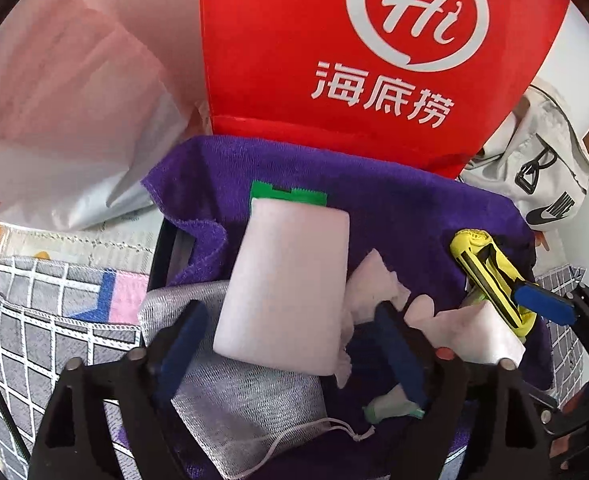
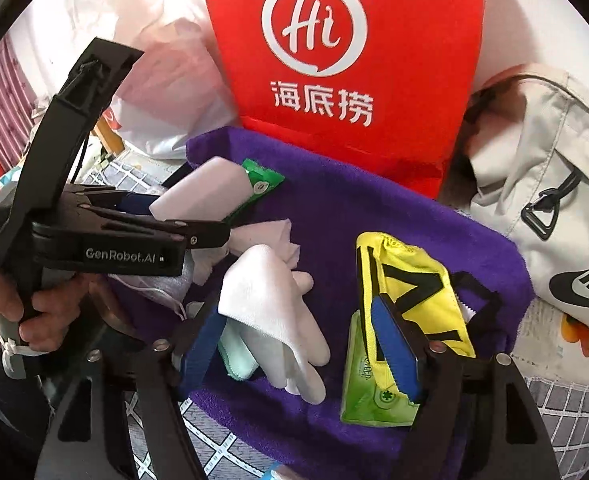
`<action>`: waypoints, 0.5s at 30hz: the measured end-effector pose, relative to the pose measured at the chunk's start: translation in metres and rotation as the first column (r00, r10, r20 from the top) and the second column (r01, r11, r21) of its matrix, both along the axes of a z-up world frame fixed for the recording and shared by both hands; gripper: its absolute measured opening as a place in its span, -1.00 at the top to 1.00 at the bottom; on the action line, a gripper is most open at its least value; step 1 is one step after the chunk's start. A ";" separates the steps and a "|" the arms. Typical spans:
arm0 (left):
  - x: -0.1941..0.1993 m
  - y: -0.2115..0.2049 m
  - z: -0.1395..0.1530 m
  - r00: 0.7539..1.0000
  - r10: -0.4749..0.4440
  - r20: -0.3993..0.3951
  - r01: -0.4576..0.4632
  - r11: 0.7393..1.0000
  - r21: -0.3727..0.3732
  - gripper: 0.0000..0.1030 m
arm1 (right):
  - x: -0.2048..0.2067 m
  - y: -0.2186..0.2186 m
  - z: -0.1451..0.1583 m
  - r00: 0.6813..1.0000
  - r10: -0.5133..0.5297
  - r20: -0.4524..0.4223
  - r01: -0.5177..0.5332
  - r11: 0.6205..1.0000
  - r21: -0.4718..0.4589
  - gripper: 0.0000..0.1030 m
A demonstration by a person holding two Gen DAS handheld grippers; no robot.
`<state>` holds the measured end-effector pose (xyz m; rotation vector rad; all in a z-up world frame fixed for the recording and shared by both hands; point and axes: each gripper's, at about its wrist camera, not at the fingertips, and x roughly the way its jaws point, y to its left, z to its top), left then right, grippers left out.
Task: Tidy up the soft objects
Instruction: 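Lower the foam block and gloves onto the towel and open both tools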
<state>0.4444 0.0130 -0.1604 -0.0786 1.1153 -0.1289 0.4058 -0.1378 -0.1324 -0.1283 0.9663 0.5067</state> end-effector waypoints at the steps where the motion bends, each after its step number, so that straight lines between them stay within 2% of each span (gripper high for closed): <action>1: 0.000 0.000 0.001 1.000 0.000 -0.001 0.000 1.000 -0.004 -0.78 | 0.000 -0.001 0.002 1.000 -0.002 0.001 0.002 1.000 0.000 -0.43; 3: -0.001 0.001 0.003 1.000 -0.006 0.006 0.006 1.000 -0.016 -0.81 | -0.002 -0.002 0.006 1.000 -0.002 0.014 0.002 1.000 -0.002 -0.44; 5: -0.002 0.001 0.003 1.000 -0.004 0.003 0.004 1.000 -0.016 -0.86 | -0.004 -0.003 0.007 1.000 -0.002 0.029 0.002 1.000 -0.013 -0.72; 7: -0.002 0.000 0.003 1.000 -0.003 -0.003 0.003 1.000 -0.021 -0.86 | -0.005 -0.005 0.010 0.998 -0.020 0.057 0.021 0.999 -0.031 -0.73; 15: -0.006 -0.004 0.011 1.000 -0.021 -0.008 0.020 0.998 -0.056 -0.87 | -0.004 -0.011 0.019 0.995 -0.066 0.075 0.068 0.997 -0.030 -0.74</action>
